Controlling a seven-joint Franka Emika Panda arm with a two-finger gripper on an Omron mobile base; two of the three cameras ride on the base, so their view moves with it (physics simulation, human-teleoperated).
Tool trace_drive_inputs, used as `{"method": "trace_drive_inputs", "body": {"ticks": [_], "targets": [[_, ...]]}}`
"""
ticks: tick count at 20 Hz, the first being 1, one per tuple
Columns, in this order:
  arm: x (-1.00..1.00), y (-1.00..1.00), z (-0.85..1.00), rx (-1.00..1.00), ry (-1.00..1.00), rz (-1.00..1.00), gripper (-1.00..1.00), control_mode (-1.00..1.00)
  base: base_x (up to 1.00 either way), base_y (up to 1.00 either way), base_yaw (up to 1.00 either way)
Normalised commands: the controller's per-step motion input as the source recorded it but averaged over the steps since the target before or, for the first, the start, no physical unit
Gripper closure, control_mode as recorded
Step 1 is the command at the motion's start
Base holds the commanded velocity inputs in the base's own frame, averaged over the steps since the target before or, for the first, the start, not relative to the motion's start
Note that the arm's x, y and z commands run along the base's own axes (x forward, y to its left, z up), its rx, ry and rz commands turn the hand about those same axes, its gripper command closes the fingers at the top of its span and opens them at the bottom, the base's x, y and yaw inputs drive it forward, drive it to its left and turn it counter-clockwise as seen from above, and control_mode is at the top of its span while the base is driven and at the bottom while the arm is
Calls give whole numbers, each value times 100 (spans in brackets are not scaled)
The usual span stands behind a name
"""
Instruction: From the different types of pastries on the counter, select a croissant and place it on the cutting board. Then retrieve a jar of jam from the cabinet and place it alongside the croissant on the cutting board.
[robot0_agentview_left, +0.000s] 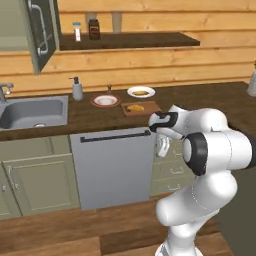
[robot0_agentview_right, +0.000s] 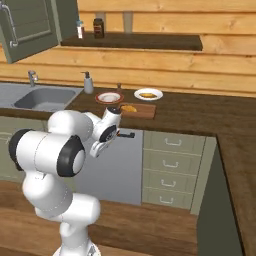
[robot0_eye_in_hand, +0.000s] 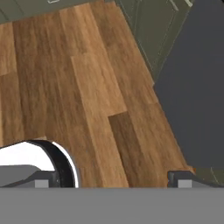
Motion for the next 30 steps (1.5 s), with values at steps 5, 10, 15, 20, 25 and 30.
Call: {"method": "trace_drive_inputs", "body": {"ticks": [5, 10, 15, 20, 25, 30], "targets": [[0, 0, 0, 0, 0, 0, -100, 100, -61, 99, 2], [0, 0, 0, 0, 0, 0, -100, 100, -4, 100, -1], [0, 0, 0, 0, 0, 0, -100, 100, 0, 100, -2], [0, 0, 0, 0, 0, 0, -100, 100, 0, 100, -3], [0, 0, 0, 0, 0, 0, -100, 100, 0, 100, -3], [0, 0, 0, 0, 0, 0, -100, 100, 46, 75, -2]]}}
